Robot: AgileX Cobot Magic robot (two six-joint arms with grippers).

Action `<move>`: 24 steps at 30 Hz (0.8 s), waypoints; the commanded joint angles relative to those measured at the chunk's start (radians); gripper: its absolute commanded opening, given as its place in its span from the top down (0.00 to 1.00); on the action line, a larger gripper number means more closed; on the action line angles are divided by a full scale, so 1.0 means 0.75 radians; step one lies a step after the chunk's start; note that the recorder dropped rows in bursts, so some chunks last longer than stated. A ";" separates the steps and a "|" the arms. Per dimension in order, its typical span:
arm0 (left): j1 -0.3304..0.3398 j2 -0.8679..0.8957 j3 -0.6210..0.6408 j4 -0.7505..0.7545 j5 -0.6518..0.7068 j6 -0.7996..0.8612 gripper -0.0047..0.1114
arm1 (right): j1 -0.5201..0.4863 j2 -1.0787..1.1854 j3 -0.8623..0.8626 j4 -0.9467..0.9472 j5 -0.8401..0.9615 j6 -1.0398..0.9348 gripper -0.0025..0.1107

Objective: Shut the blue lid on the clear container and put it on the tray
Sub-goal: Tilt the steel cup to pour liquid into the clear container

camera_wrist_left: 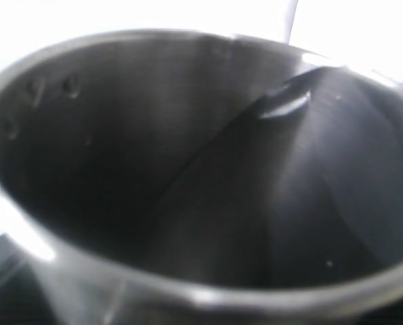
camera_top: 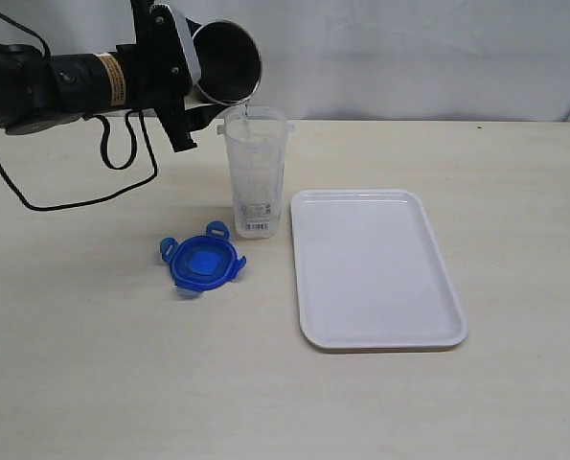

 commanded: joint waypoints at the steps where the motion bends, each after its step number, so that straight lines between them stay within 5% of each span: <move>1: -0.004 -0.023 -0.026 -0.055 -0.027 0.054 0.96 | -0.009 -0.006 0.004 -0.010 0.001 -0.001 0.94; 19: -0.004 -0.023 -0.026 -0.052 0.007 0.053 0.96 | -0.009 -0.006 0.004 -0.010 0.001 -0.001 0.94; 24: -0.004 -0.023 -0.026 -0.052 0.007 -0.095 0.96 | -0.009 -0.006 0.004 -0.010 0.001 -0.001 0.94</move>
